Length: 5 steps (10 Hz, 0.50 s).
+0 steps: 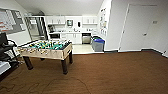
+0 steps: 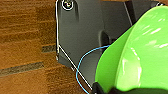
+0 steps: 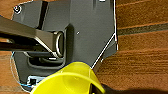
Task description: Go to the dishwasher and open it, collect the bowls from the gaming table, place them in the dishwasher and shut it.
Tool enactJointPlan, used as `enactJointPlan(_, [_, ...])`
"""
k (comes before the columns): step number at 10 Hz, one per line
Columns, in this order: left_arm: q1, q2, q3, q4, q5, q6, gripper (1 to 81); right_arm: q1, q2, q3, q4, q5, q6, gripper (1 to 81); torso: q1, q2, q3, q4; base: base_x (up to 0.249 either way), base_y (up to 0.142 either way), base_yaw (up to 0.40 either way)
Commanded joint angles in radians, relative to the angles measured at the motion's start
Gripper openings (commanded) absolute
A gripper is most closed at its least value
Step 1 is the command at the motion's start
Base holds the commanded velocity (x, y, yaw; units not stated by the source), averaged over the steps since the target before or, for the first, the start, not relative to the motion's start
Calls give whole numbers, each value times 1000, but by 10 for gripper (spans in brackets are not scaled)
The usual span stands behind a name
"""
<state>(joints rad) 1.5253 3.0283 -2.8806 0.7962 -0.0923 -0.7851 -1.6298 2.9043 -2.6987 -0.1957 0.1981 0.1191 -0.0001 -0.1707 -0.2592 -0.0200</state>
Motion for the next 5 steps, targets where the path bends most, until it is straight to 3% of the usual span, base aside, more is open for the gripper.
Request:
enactJointPlan(1, [-36, -5, -6, -5, 42, 3, 10, 26, -15, -5, -11, -49, -4, 10, 0, 0, 0, 0, 90, 0, 0])
enactJointPlan(2, [-35, -5, -6, -5, 42, 3, 10, 26, -15, -5, -10, -49, -4, 10, 0, 0, 0, 0, 90, 0, 0])
enactJointPlan(3, [-35, -6, -6, -5, 42, 3, 10, 26, -15, -5, -11, -49, -4, 10, 0, 0, 35, 0, 86, 0, 0])
enactJointPlan(4, [-35, -6, -6, -5, 42, 3, 10, 24, -15, -5, -10, -49, -4, 10, 0, 0, 43, 0, 84, 0, 0])
enactJointPlan(5, [-33, -6, -6, -5, 42, 3, 10, 24, -15, -5, -10, -49, -4, 10, 0, 0, 13, 0, 84, 0, 0])
